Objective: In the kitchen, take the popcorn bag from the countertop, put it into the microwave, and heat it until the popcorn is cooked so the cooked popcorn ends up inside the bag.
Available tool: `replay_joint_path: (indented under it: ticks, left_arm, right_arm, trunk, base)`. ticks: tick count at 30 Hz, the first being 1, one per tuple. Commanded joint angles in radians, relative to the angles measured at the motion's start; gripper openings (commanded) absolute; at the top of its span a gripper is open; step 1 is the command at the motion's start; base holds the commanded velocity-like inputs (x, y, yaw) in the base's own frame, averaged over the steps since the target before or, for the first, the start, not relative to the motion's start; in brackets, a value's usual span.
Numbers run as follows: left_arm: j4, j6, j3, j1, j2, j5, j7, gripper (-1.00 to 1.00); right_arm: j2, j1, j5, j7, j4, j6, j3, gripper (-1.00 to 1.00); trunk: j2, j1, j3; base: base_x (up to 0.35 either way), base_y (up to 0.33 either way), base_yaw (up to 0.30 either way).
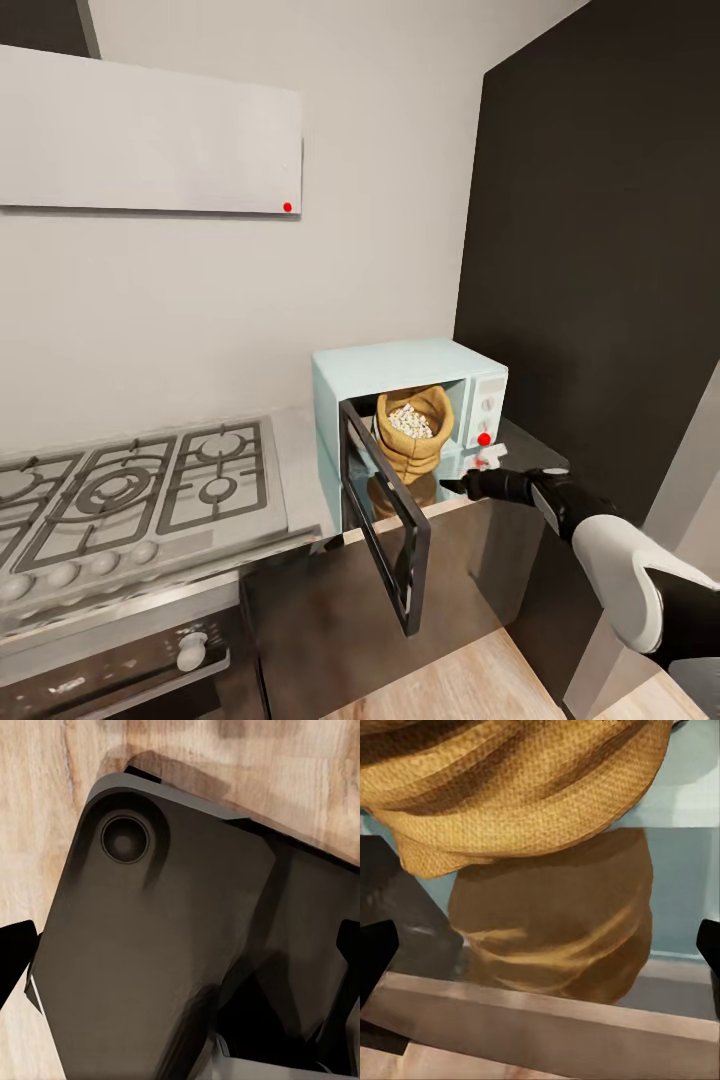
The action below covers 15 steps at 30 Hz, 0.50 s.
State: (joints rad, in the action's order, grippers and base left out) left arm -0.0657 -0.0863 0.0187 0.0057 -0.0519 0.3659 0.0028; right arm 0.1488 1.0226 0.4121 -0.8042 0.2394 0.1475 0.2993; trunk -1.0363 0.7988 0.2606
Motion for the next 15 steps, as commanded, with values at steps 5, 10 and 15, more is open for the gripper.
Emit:
replay_joint_path:
  ticks: [5,10,15]
  left_arm:
    - [-0.002,-0.001,0.002,0.0,0.0,0.005,0.0,1.0]
    - [-0.002,-0.001,0.002,0.0,0.0,0.005,0.0,1.0]
    - [-0.002,-0.001,0.002,0.0,0.0,0.005,0.0,1.0]
  right_arm:
    - [-0.025,0.001,-0.074,0.051,-0.002,0.01,0.021,1.0]
    - [-0.017,0.001,-0.203,0.048,0.013,-0.026,0.02,1.0]
    - [-0.022,0.001,-0.213,-0.039,0.017,-0.164,0.012,1.0]
  trunk:
    - [-0.001,0.0,0.001]
    - [-0.001,0.0,0.001]
    - [-0.001,0.0,0.001]
  base:
    - [0.0,0.0,0.0]
    - [0.0,0.0,0.0]
    - [0.0,0.0,0.0]
